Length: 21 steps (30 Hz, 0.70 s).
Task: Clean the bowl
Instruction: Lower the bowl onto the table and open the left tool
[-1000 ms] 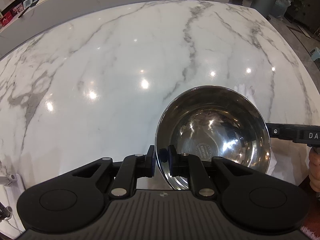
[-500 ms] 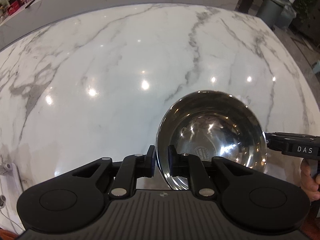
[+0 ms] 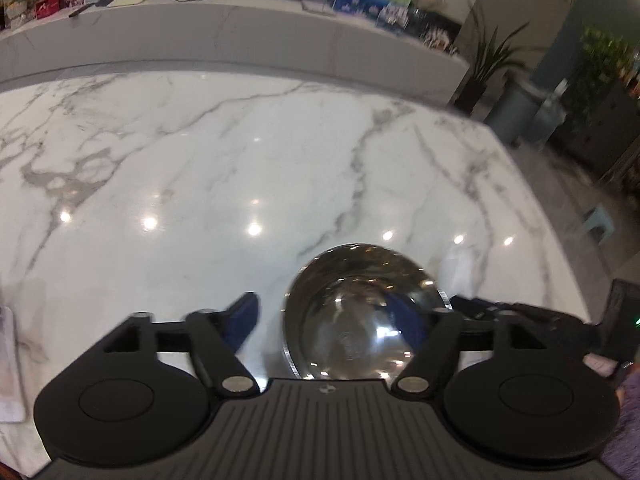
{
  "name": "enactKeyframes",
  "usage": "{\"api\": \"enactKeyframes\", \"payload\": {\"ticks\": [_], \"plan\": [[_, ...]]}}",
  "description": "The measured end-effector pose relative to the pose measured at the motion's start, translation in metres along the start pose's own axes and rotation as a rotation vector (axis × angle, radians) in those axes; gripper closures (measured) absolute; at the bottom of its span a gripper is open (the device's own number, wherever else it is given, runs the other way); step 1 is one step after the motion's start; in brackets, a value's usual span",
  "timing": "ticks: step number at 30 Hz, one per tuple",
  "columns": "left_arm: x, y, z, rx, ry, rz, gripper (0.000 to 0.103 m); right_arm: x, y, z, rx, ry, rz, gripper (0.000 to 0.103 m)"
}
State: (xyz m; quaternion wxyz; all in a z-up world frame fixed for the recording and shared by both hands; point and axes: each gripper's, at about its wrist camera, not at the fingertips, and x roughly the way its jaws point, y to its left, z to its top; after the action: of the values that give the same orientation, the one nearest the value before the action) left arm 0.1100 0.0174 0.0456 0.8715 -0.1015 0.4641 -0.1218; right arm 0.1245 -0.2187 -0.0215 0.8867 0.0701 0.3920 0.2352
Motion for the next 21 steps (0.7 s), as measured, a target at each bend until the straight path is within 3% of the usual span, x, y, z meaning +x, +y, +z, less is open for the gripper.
{"api": "enactKeyframes", "payload": {"ticks": [9, 13, 16, 21], "plan": [[-0.020, 0.005, -0.011, -0.054, -0.165, -0.028, 0.023, -0.006, 0.007, -0.005, -0.071, -0.051, -0.080, 0.080], [-0.028, 0.004, -0.019, -0.049, -0.237, -0.025, 0.022, -0.023, 0.014, -0.008, -0.073, -0.152, -0.136, 0.046], [-0.030, 0.002, -0.026, -0.037, -0.281, -0.002, 0.022, -0.040, 0.027, -0.016, -0.081, -0.247, -0.186, 0.032], [-0.034, 0.000, -0.042, 0.004, -0.366, 0.080, 0.021, -0.054, 0.053, -0.033, -0.086, -0.297, -0.303, 0.019]]}}
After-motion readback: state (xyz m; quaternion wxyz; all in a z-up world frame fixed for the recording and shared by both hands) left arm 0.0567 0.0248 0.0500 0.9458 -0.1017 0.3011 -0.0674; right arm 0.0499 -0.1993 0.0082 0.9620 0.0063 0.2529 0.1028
